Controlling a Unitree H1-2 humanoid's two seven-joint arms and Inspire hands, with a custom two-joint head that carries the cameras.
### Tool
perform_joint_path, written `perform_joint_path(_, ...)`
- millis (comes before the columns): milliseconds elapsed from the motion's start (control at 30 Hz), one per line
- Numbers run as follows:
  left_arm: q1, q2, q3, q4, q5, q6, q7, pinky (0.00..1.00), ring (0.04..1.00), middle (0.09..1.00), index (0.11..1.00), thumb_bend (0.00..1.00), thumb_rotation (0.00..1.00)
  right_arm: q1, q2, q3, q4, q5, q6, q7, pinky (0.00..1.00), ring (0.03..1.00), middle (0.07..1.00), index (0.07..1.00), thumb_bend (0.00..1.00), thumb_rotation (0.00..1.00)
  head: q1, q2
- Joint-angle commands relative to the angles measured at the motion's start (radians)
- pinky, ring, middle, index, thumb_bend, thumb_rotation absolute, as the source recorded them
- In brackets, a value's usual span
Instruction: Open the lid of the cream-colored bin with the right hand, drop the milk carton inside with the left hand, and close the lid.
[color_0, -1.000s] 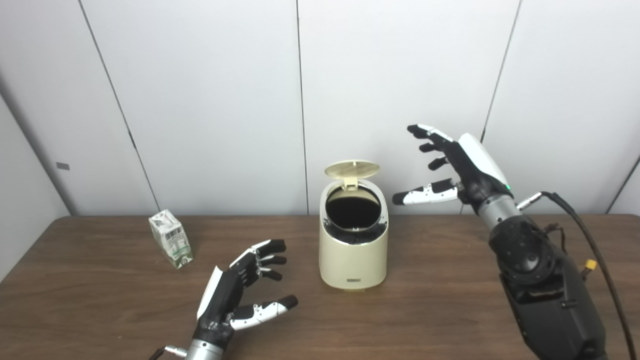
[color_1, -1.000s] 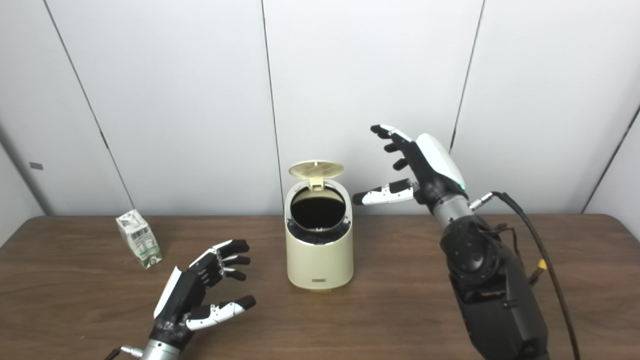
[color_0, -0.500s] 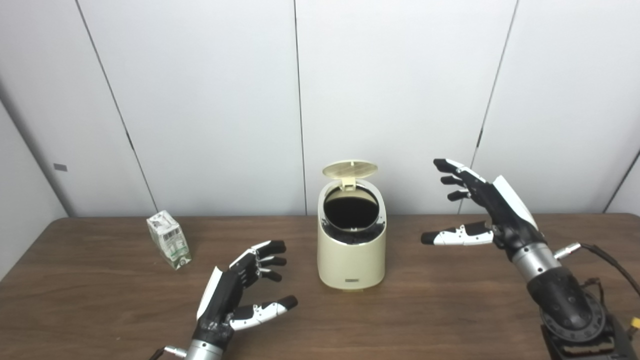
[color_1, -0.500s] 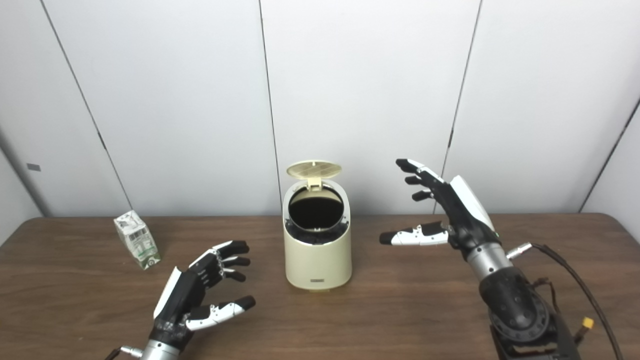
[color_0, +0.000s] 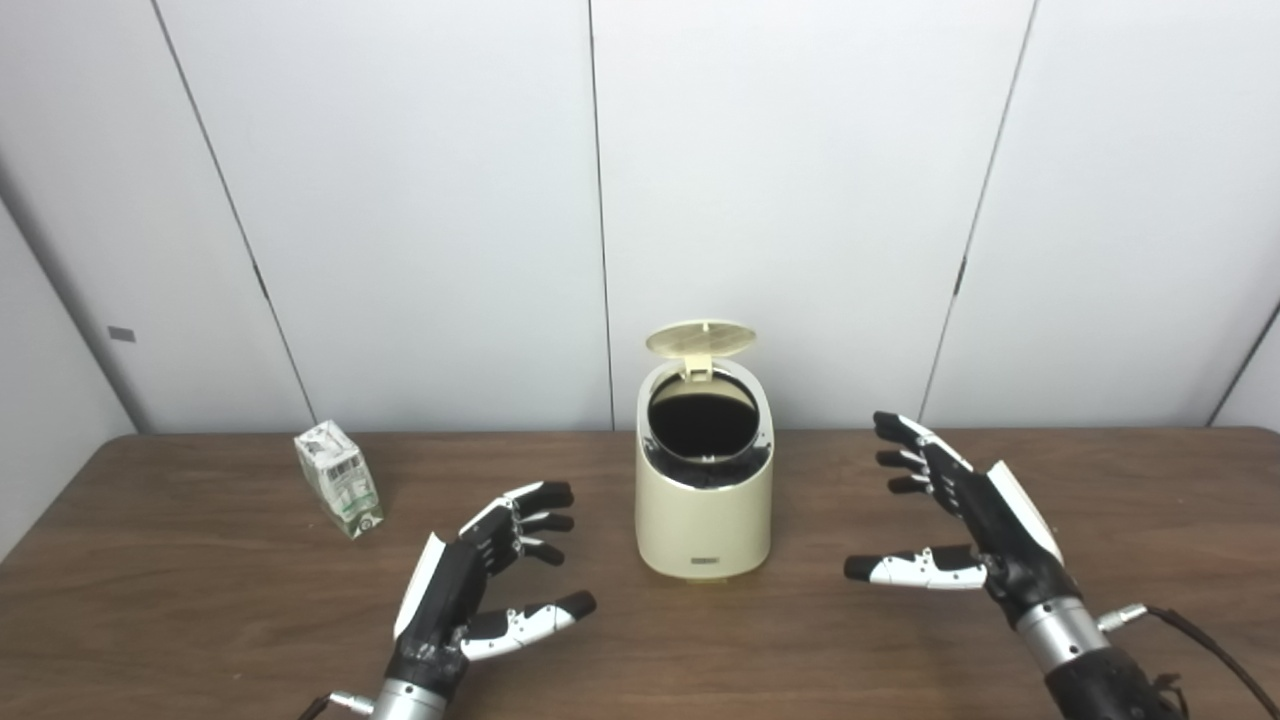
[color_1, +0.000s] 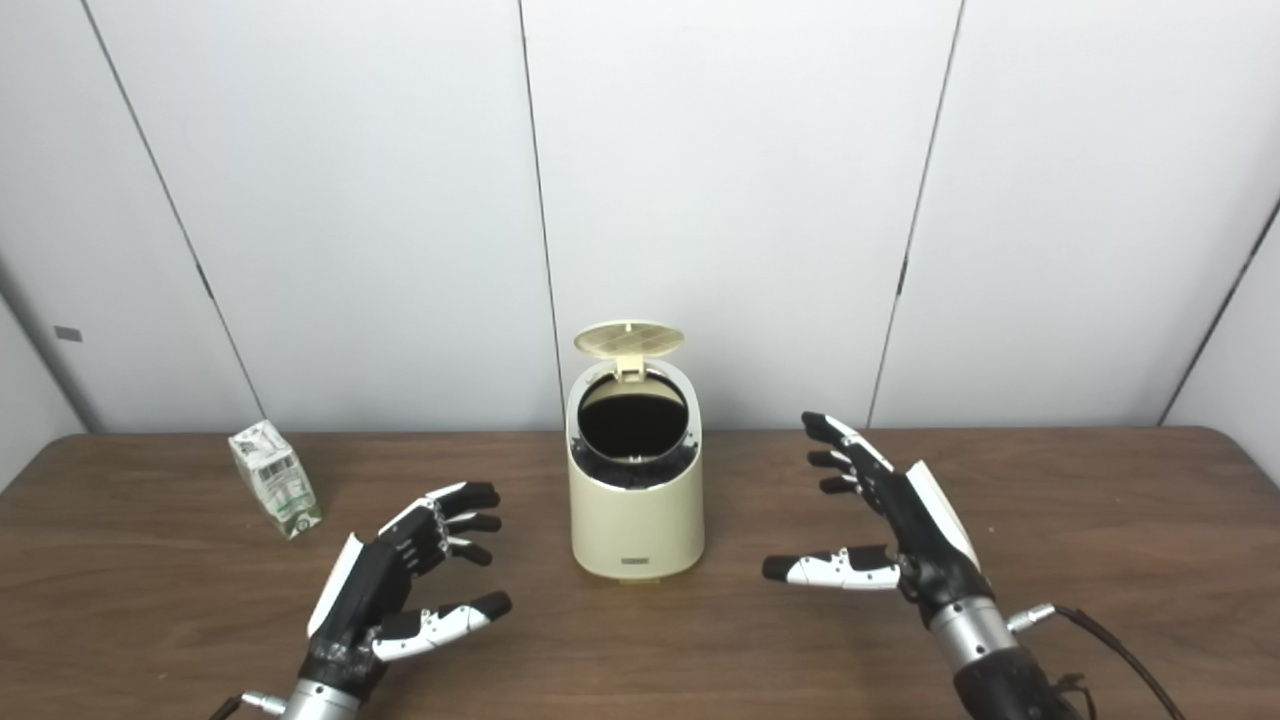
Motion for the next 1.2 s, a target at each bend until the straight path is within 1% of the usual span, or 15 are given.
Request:
perform_joint_path(0,-0.011,-0.012,-0.010,-0.019,0.015,-0.033,0.013,0.61,0.736,0.792,0.808,0.73,0.11,-0.011,-0.018,-0.020,-0.024,0.027,-0.039,-0.018,0.75,0.847,0.906,0.914,0.87,0.21,0.059,-0.023)
perform_joint_path(133,-0.015,-0.028,-0.023,0.010,0.026,-0.047,0.019,0.60,0.728,0.776,0.789,0.74,0.11,0.015,-0.022,-0.032,-0.017,0.053,-0.046,-0.012,0.79,0.869,0.924,0.929,0.84,0.11,0.118,-0.052)
perform_joint_path(233,-0.018,-0.036,-0.026,0.020,0.039,-0.049,0.026,0.61,0.727,0.774,0.784,0.73,0.10,0.028,-0.021,-0.037,-0.049,0.070,-0.005,0.000,0.81,0.883,0.936,0.935,0.82,0.06,0.159,-0.075)
perform_joint_path(267,-0.021,-0.035,-0.025,0.018,0.045,-0.049,0.030,0.61,0.729,0.774,0.778,0.74,0.09,0.031,-0.021,-0.037,-0.060,0.073,0.006,0.003,0.80,0.877,0.933,0.931,0.82,0.07,0.176,-0.086)
perform_joint_path(367,-0.027,-0.024,-0.003,-0.013,0.061,-0.049,0.059,0.52,0.674,0.758,0.762,0.75,0.08,0.037,-0.028,-0.034,-0.075,0.067,0.013,0.004,0.73,0.845,0.915,0.911,0.83,0.15,0.198,-0.098)
perform_joint_path(433,-0.030,-0.011,0.024,-0.053,0.053,-0.047,0.076,0.49,0.640,0.749,0.763,0.74,0.10,0.038,-0.034,-0.032,-0.078,0.052,0.012,0.000,0.65,0.805,0.896,0.894,0.87,0.23,0.210,-0.102)
perform_joint_path(467,-0.033,0.005,0.047,-0.084,0.060,-0.042,0.088,0.48,0.635,0.747,0.763,0.73,0.10,0.036,-0.039,-0.028,-0.075,0.036,-0.002,-0.007,0.63,0.795,0.892,0.890,0.87,0.24,0.219,-0.106)
perform_joint_path(500,-0.035,0.015,0.062,-0.105,0.067,-0.039,0.096,0.50,0.645,0.749,0.760,0.71,0.11,0.035,-0.042,-0.026,-0.073,0.024,-0.014,-0.011,0.57,0.770,0.878,0.878,0.90,0.28,0.225,-0.108)
perform_joint_path(567,-0.046,0.046,0.102,-0.139,0.117,-0.039,0.125,0.54,0.661,0.747,0.757,0.70,0.12,0.032,-0.045,-0.023,-0.075,0.014,-0.019,-0.015,0.53,0.751,0.866,0.867,0.92,0.31,0.233,-0.109)
perform_joint_path(633,-0.059,0.084,0.139,-0.167,0.147,-0.023,0.143,0.63,0.717,0.747,0.751,0.69,0.09,0.029,-0.050,-0.022,-0.073,0.015,-0.027,-0.013,0.49,0.738,0.856,0.860,0.93,0.36,0.241,-0.112)
perform_joint_path(700,-0.068,0.133,0.176,-0.204,0.147,0.023,0.144,0.69,0.738,0.748,0.753,0.69,0.06,0.024,-0.052,-0.024,-0.069,0.018,-0.027,-0.012,0.48,0.728,0.847,0.854,0.95,0.39,0.248,-0.113)
perform_joint_path(767,-0.073,0.171,0.199,-0.226,0.153,0.052,0.144,0.68,0.731,0.749,0.752,0.70,0.03,0.022,-0.053,-0.025,-0.068,0.020,-0.023,-0.011,0.46,0.719,0.840,0.844,0.97,0.41,0.250,-0.116)
perform_joint_path(900,-0.089,0.241,0.231,-0.252,0.163,0.104,0.149,0.61,0.719,0.748,0.729,0.73,0.01,0.015,-0.055,-0.027,-0.066,0.024,-0.019,-0.009,0.43,0.695,0.827,0.830,0.99,0.41,0.259,-0.116)
perform_joint_path(1033,-0.111,0.300,0.254,-0.260,0.139,0.149,0.135,0.62,0.741,0.762,0.743,0.74,0.01,0.009,-0.056,-0.026,-0.064,0.022,-0.011,-0.008,0.41,0.678,0.815,0.819,1.00,0.42,0.264,-0.116)
perform_joint_path(1167,-0.144,0.352,0.271,-0.235,0.145,0.164,0.140,0.67,0.763,0.770,0.754,0.75,0.00,0.001,-0.061,-0.020,-0.051,0.013,-0.016,-0.006,0.40,0.675,0.817,0.820,0.99,0.42,0.270,-0.118)
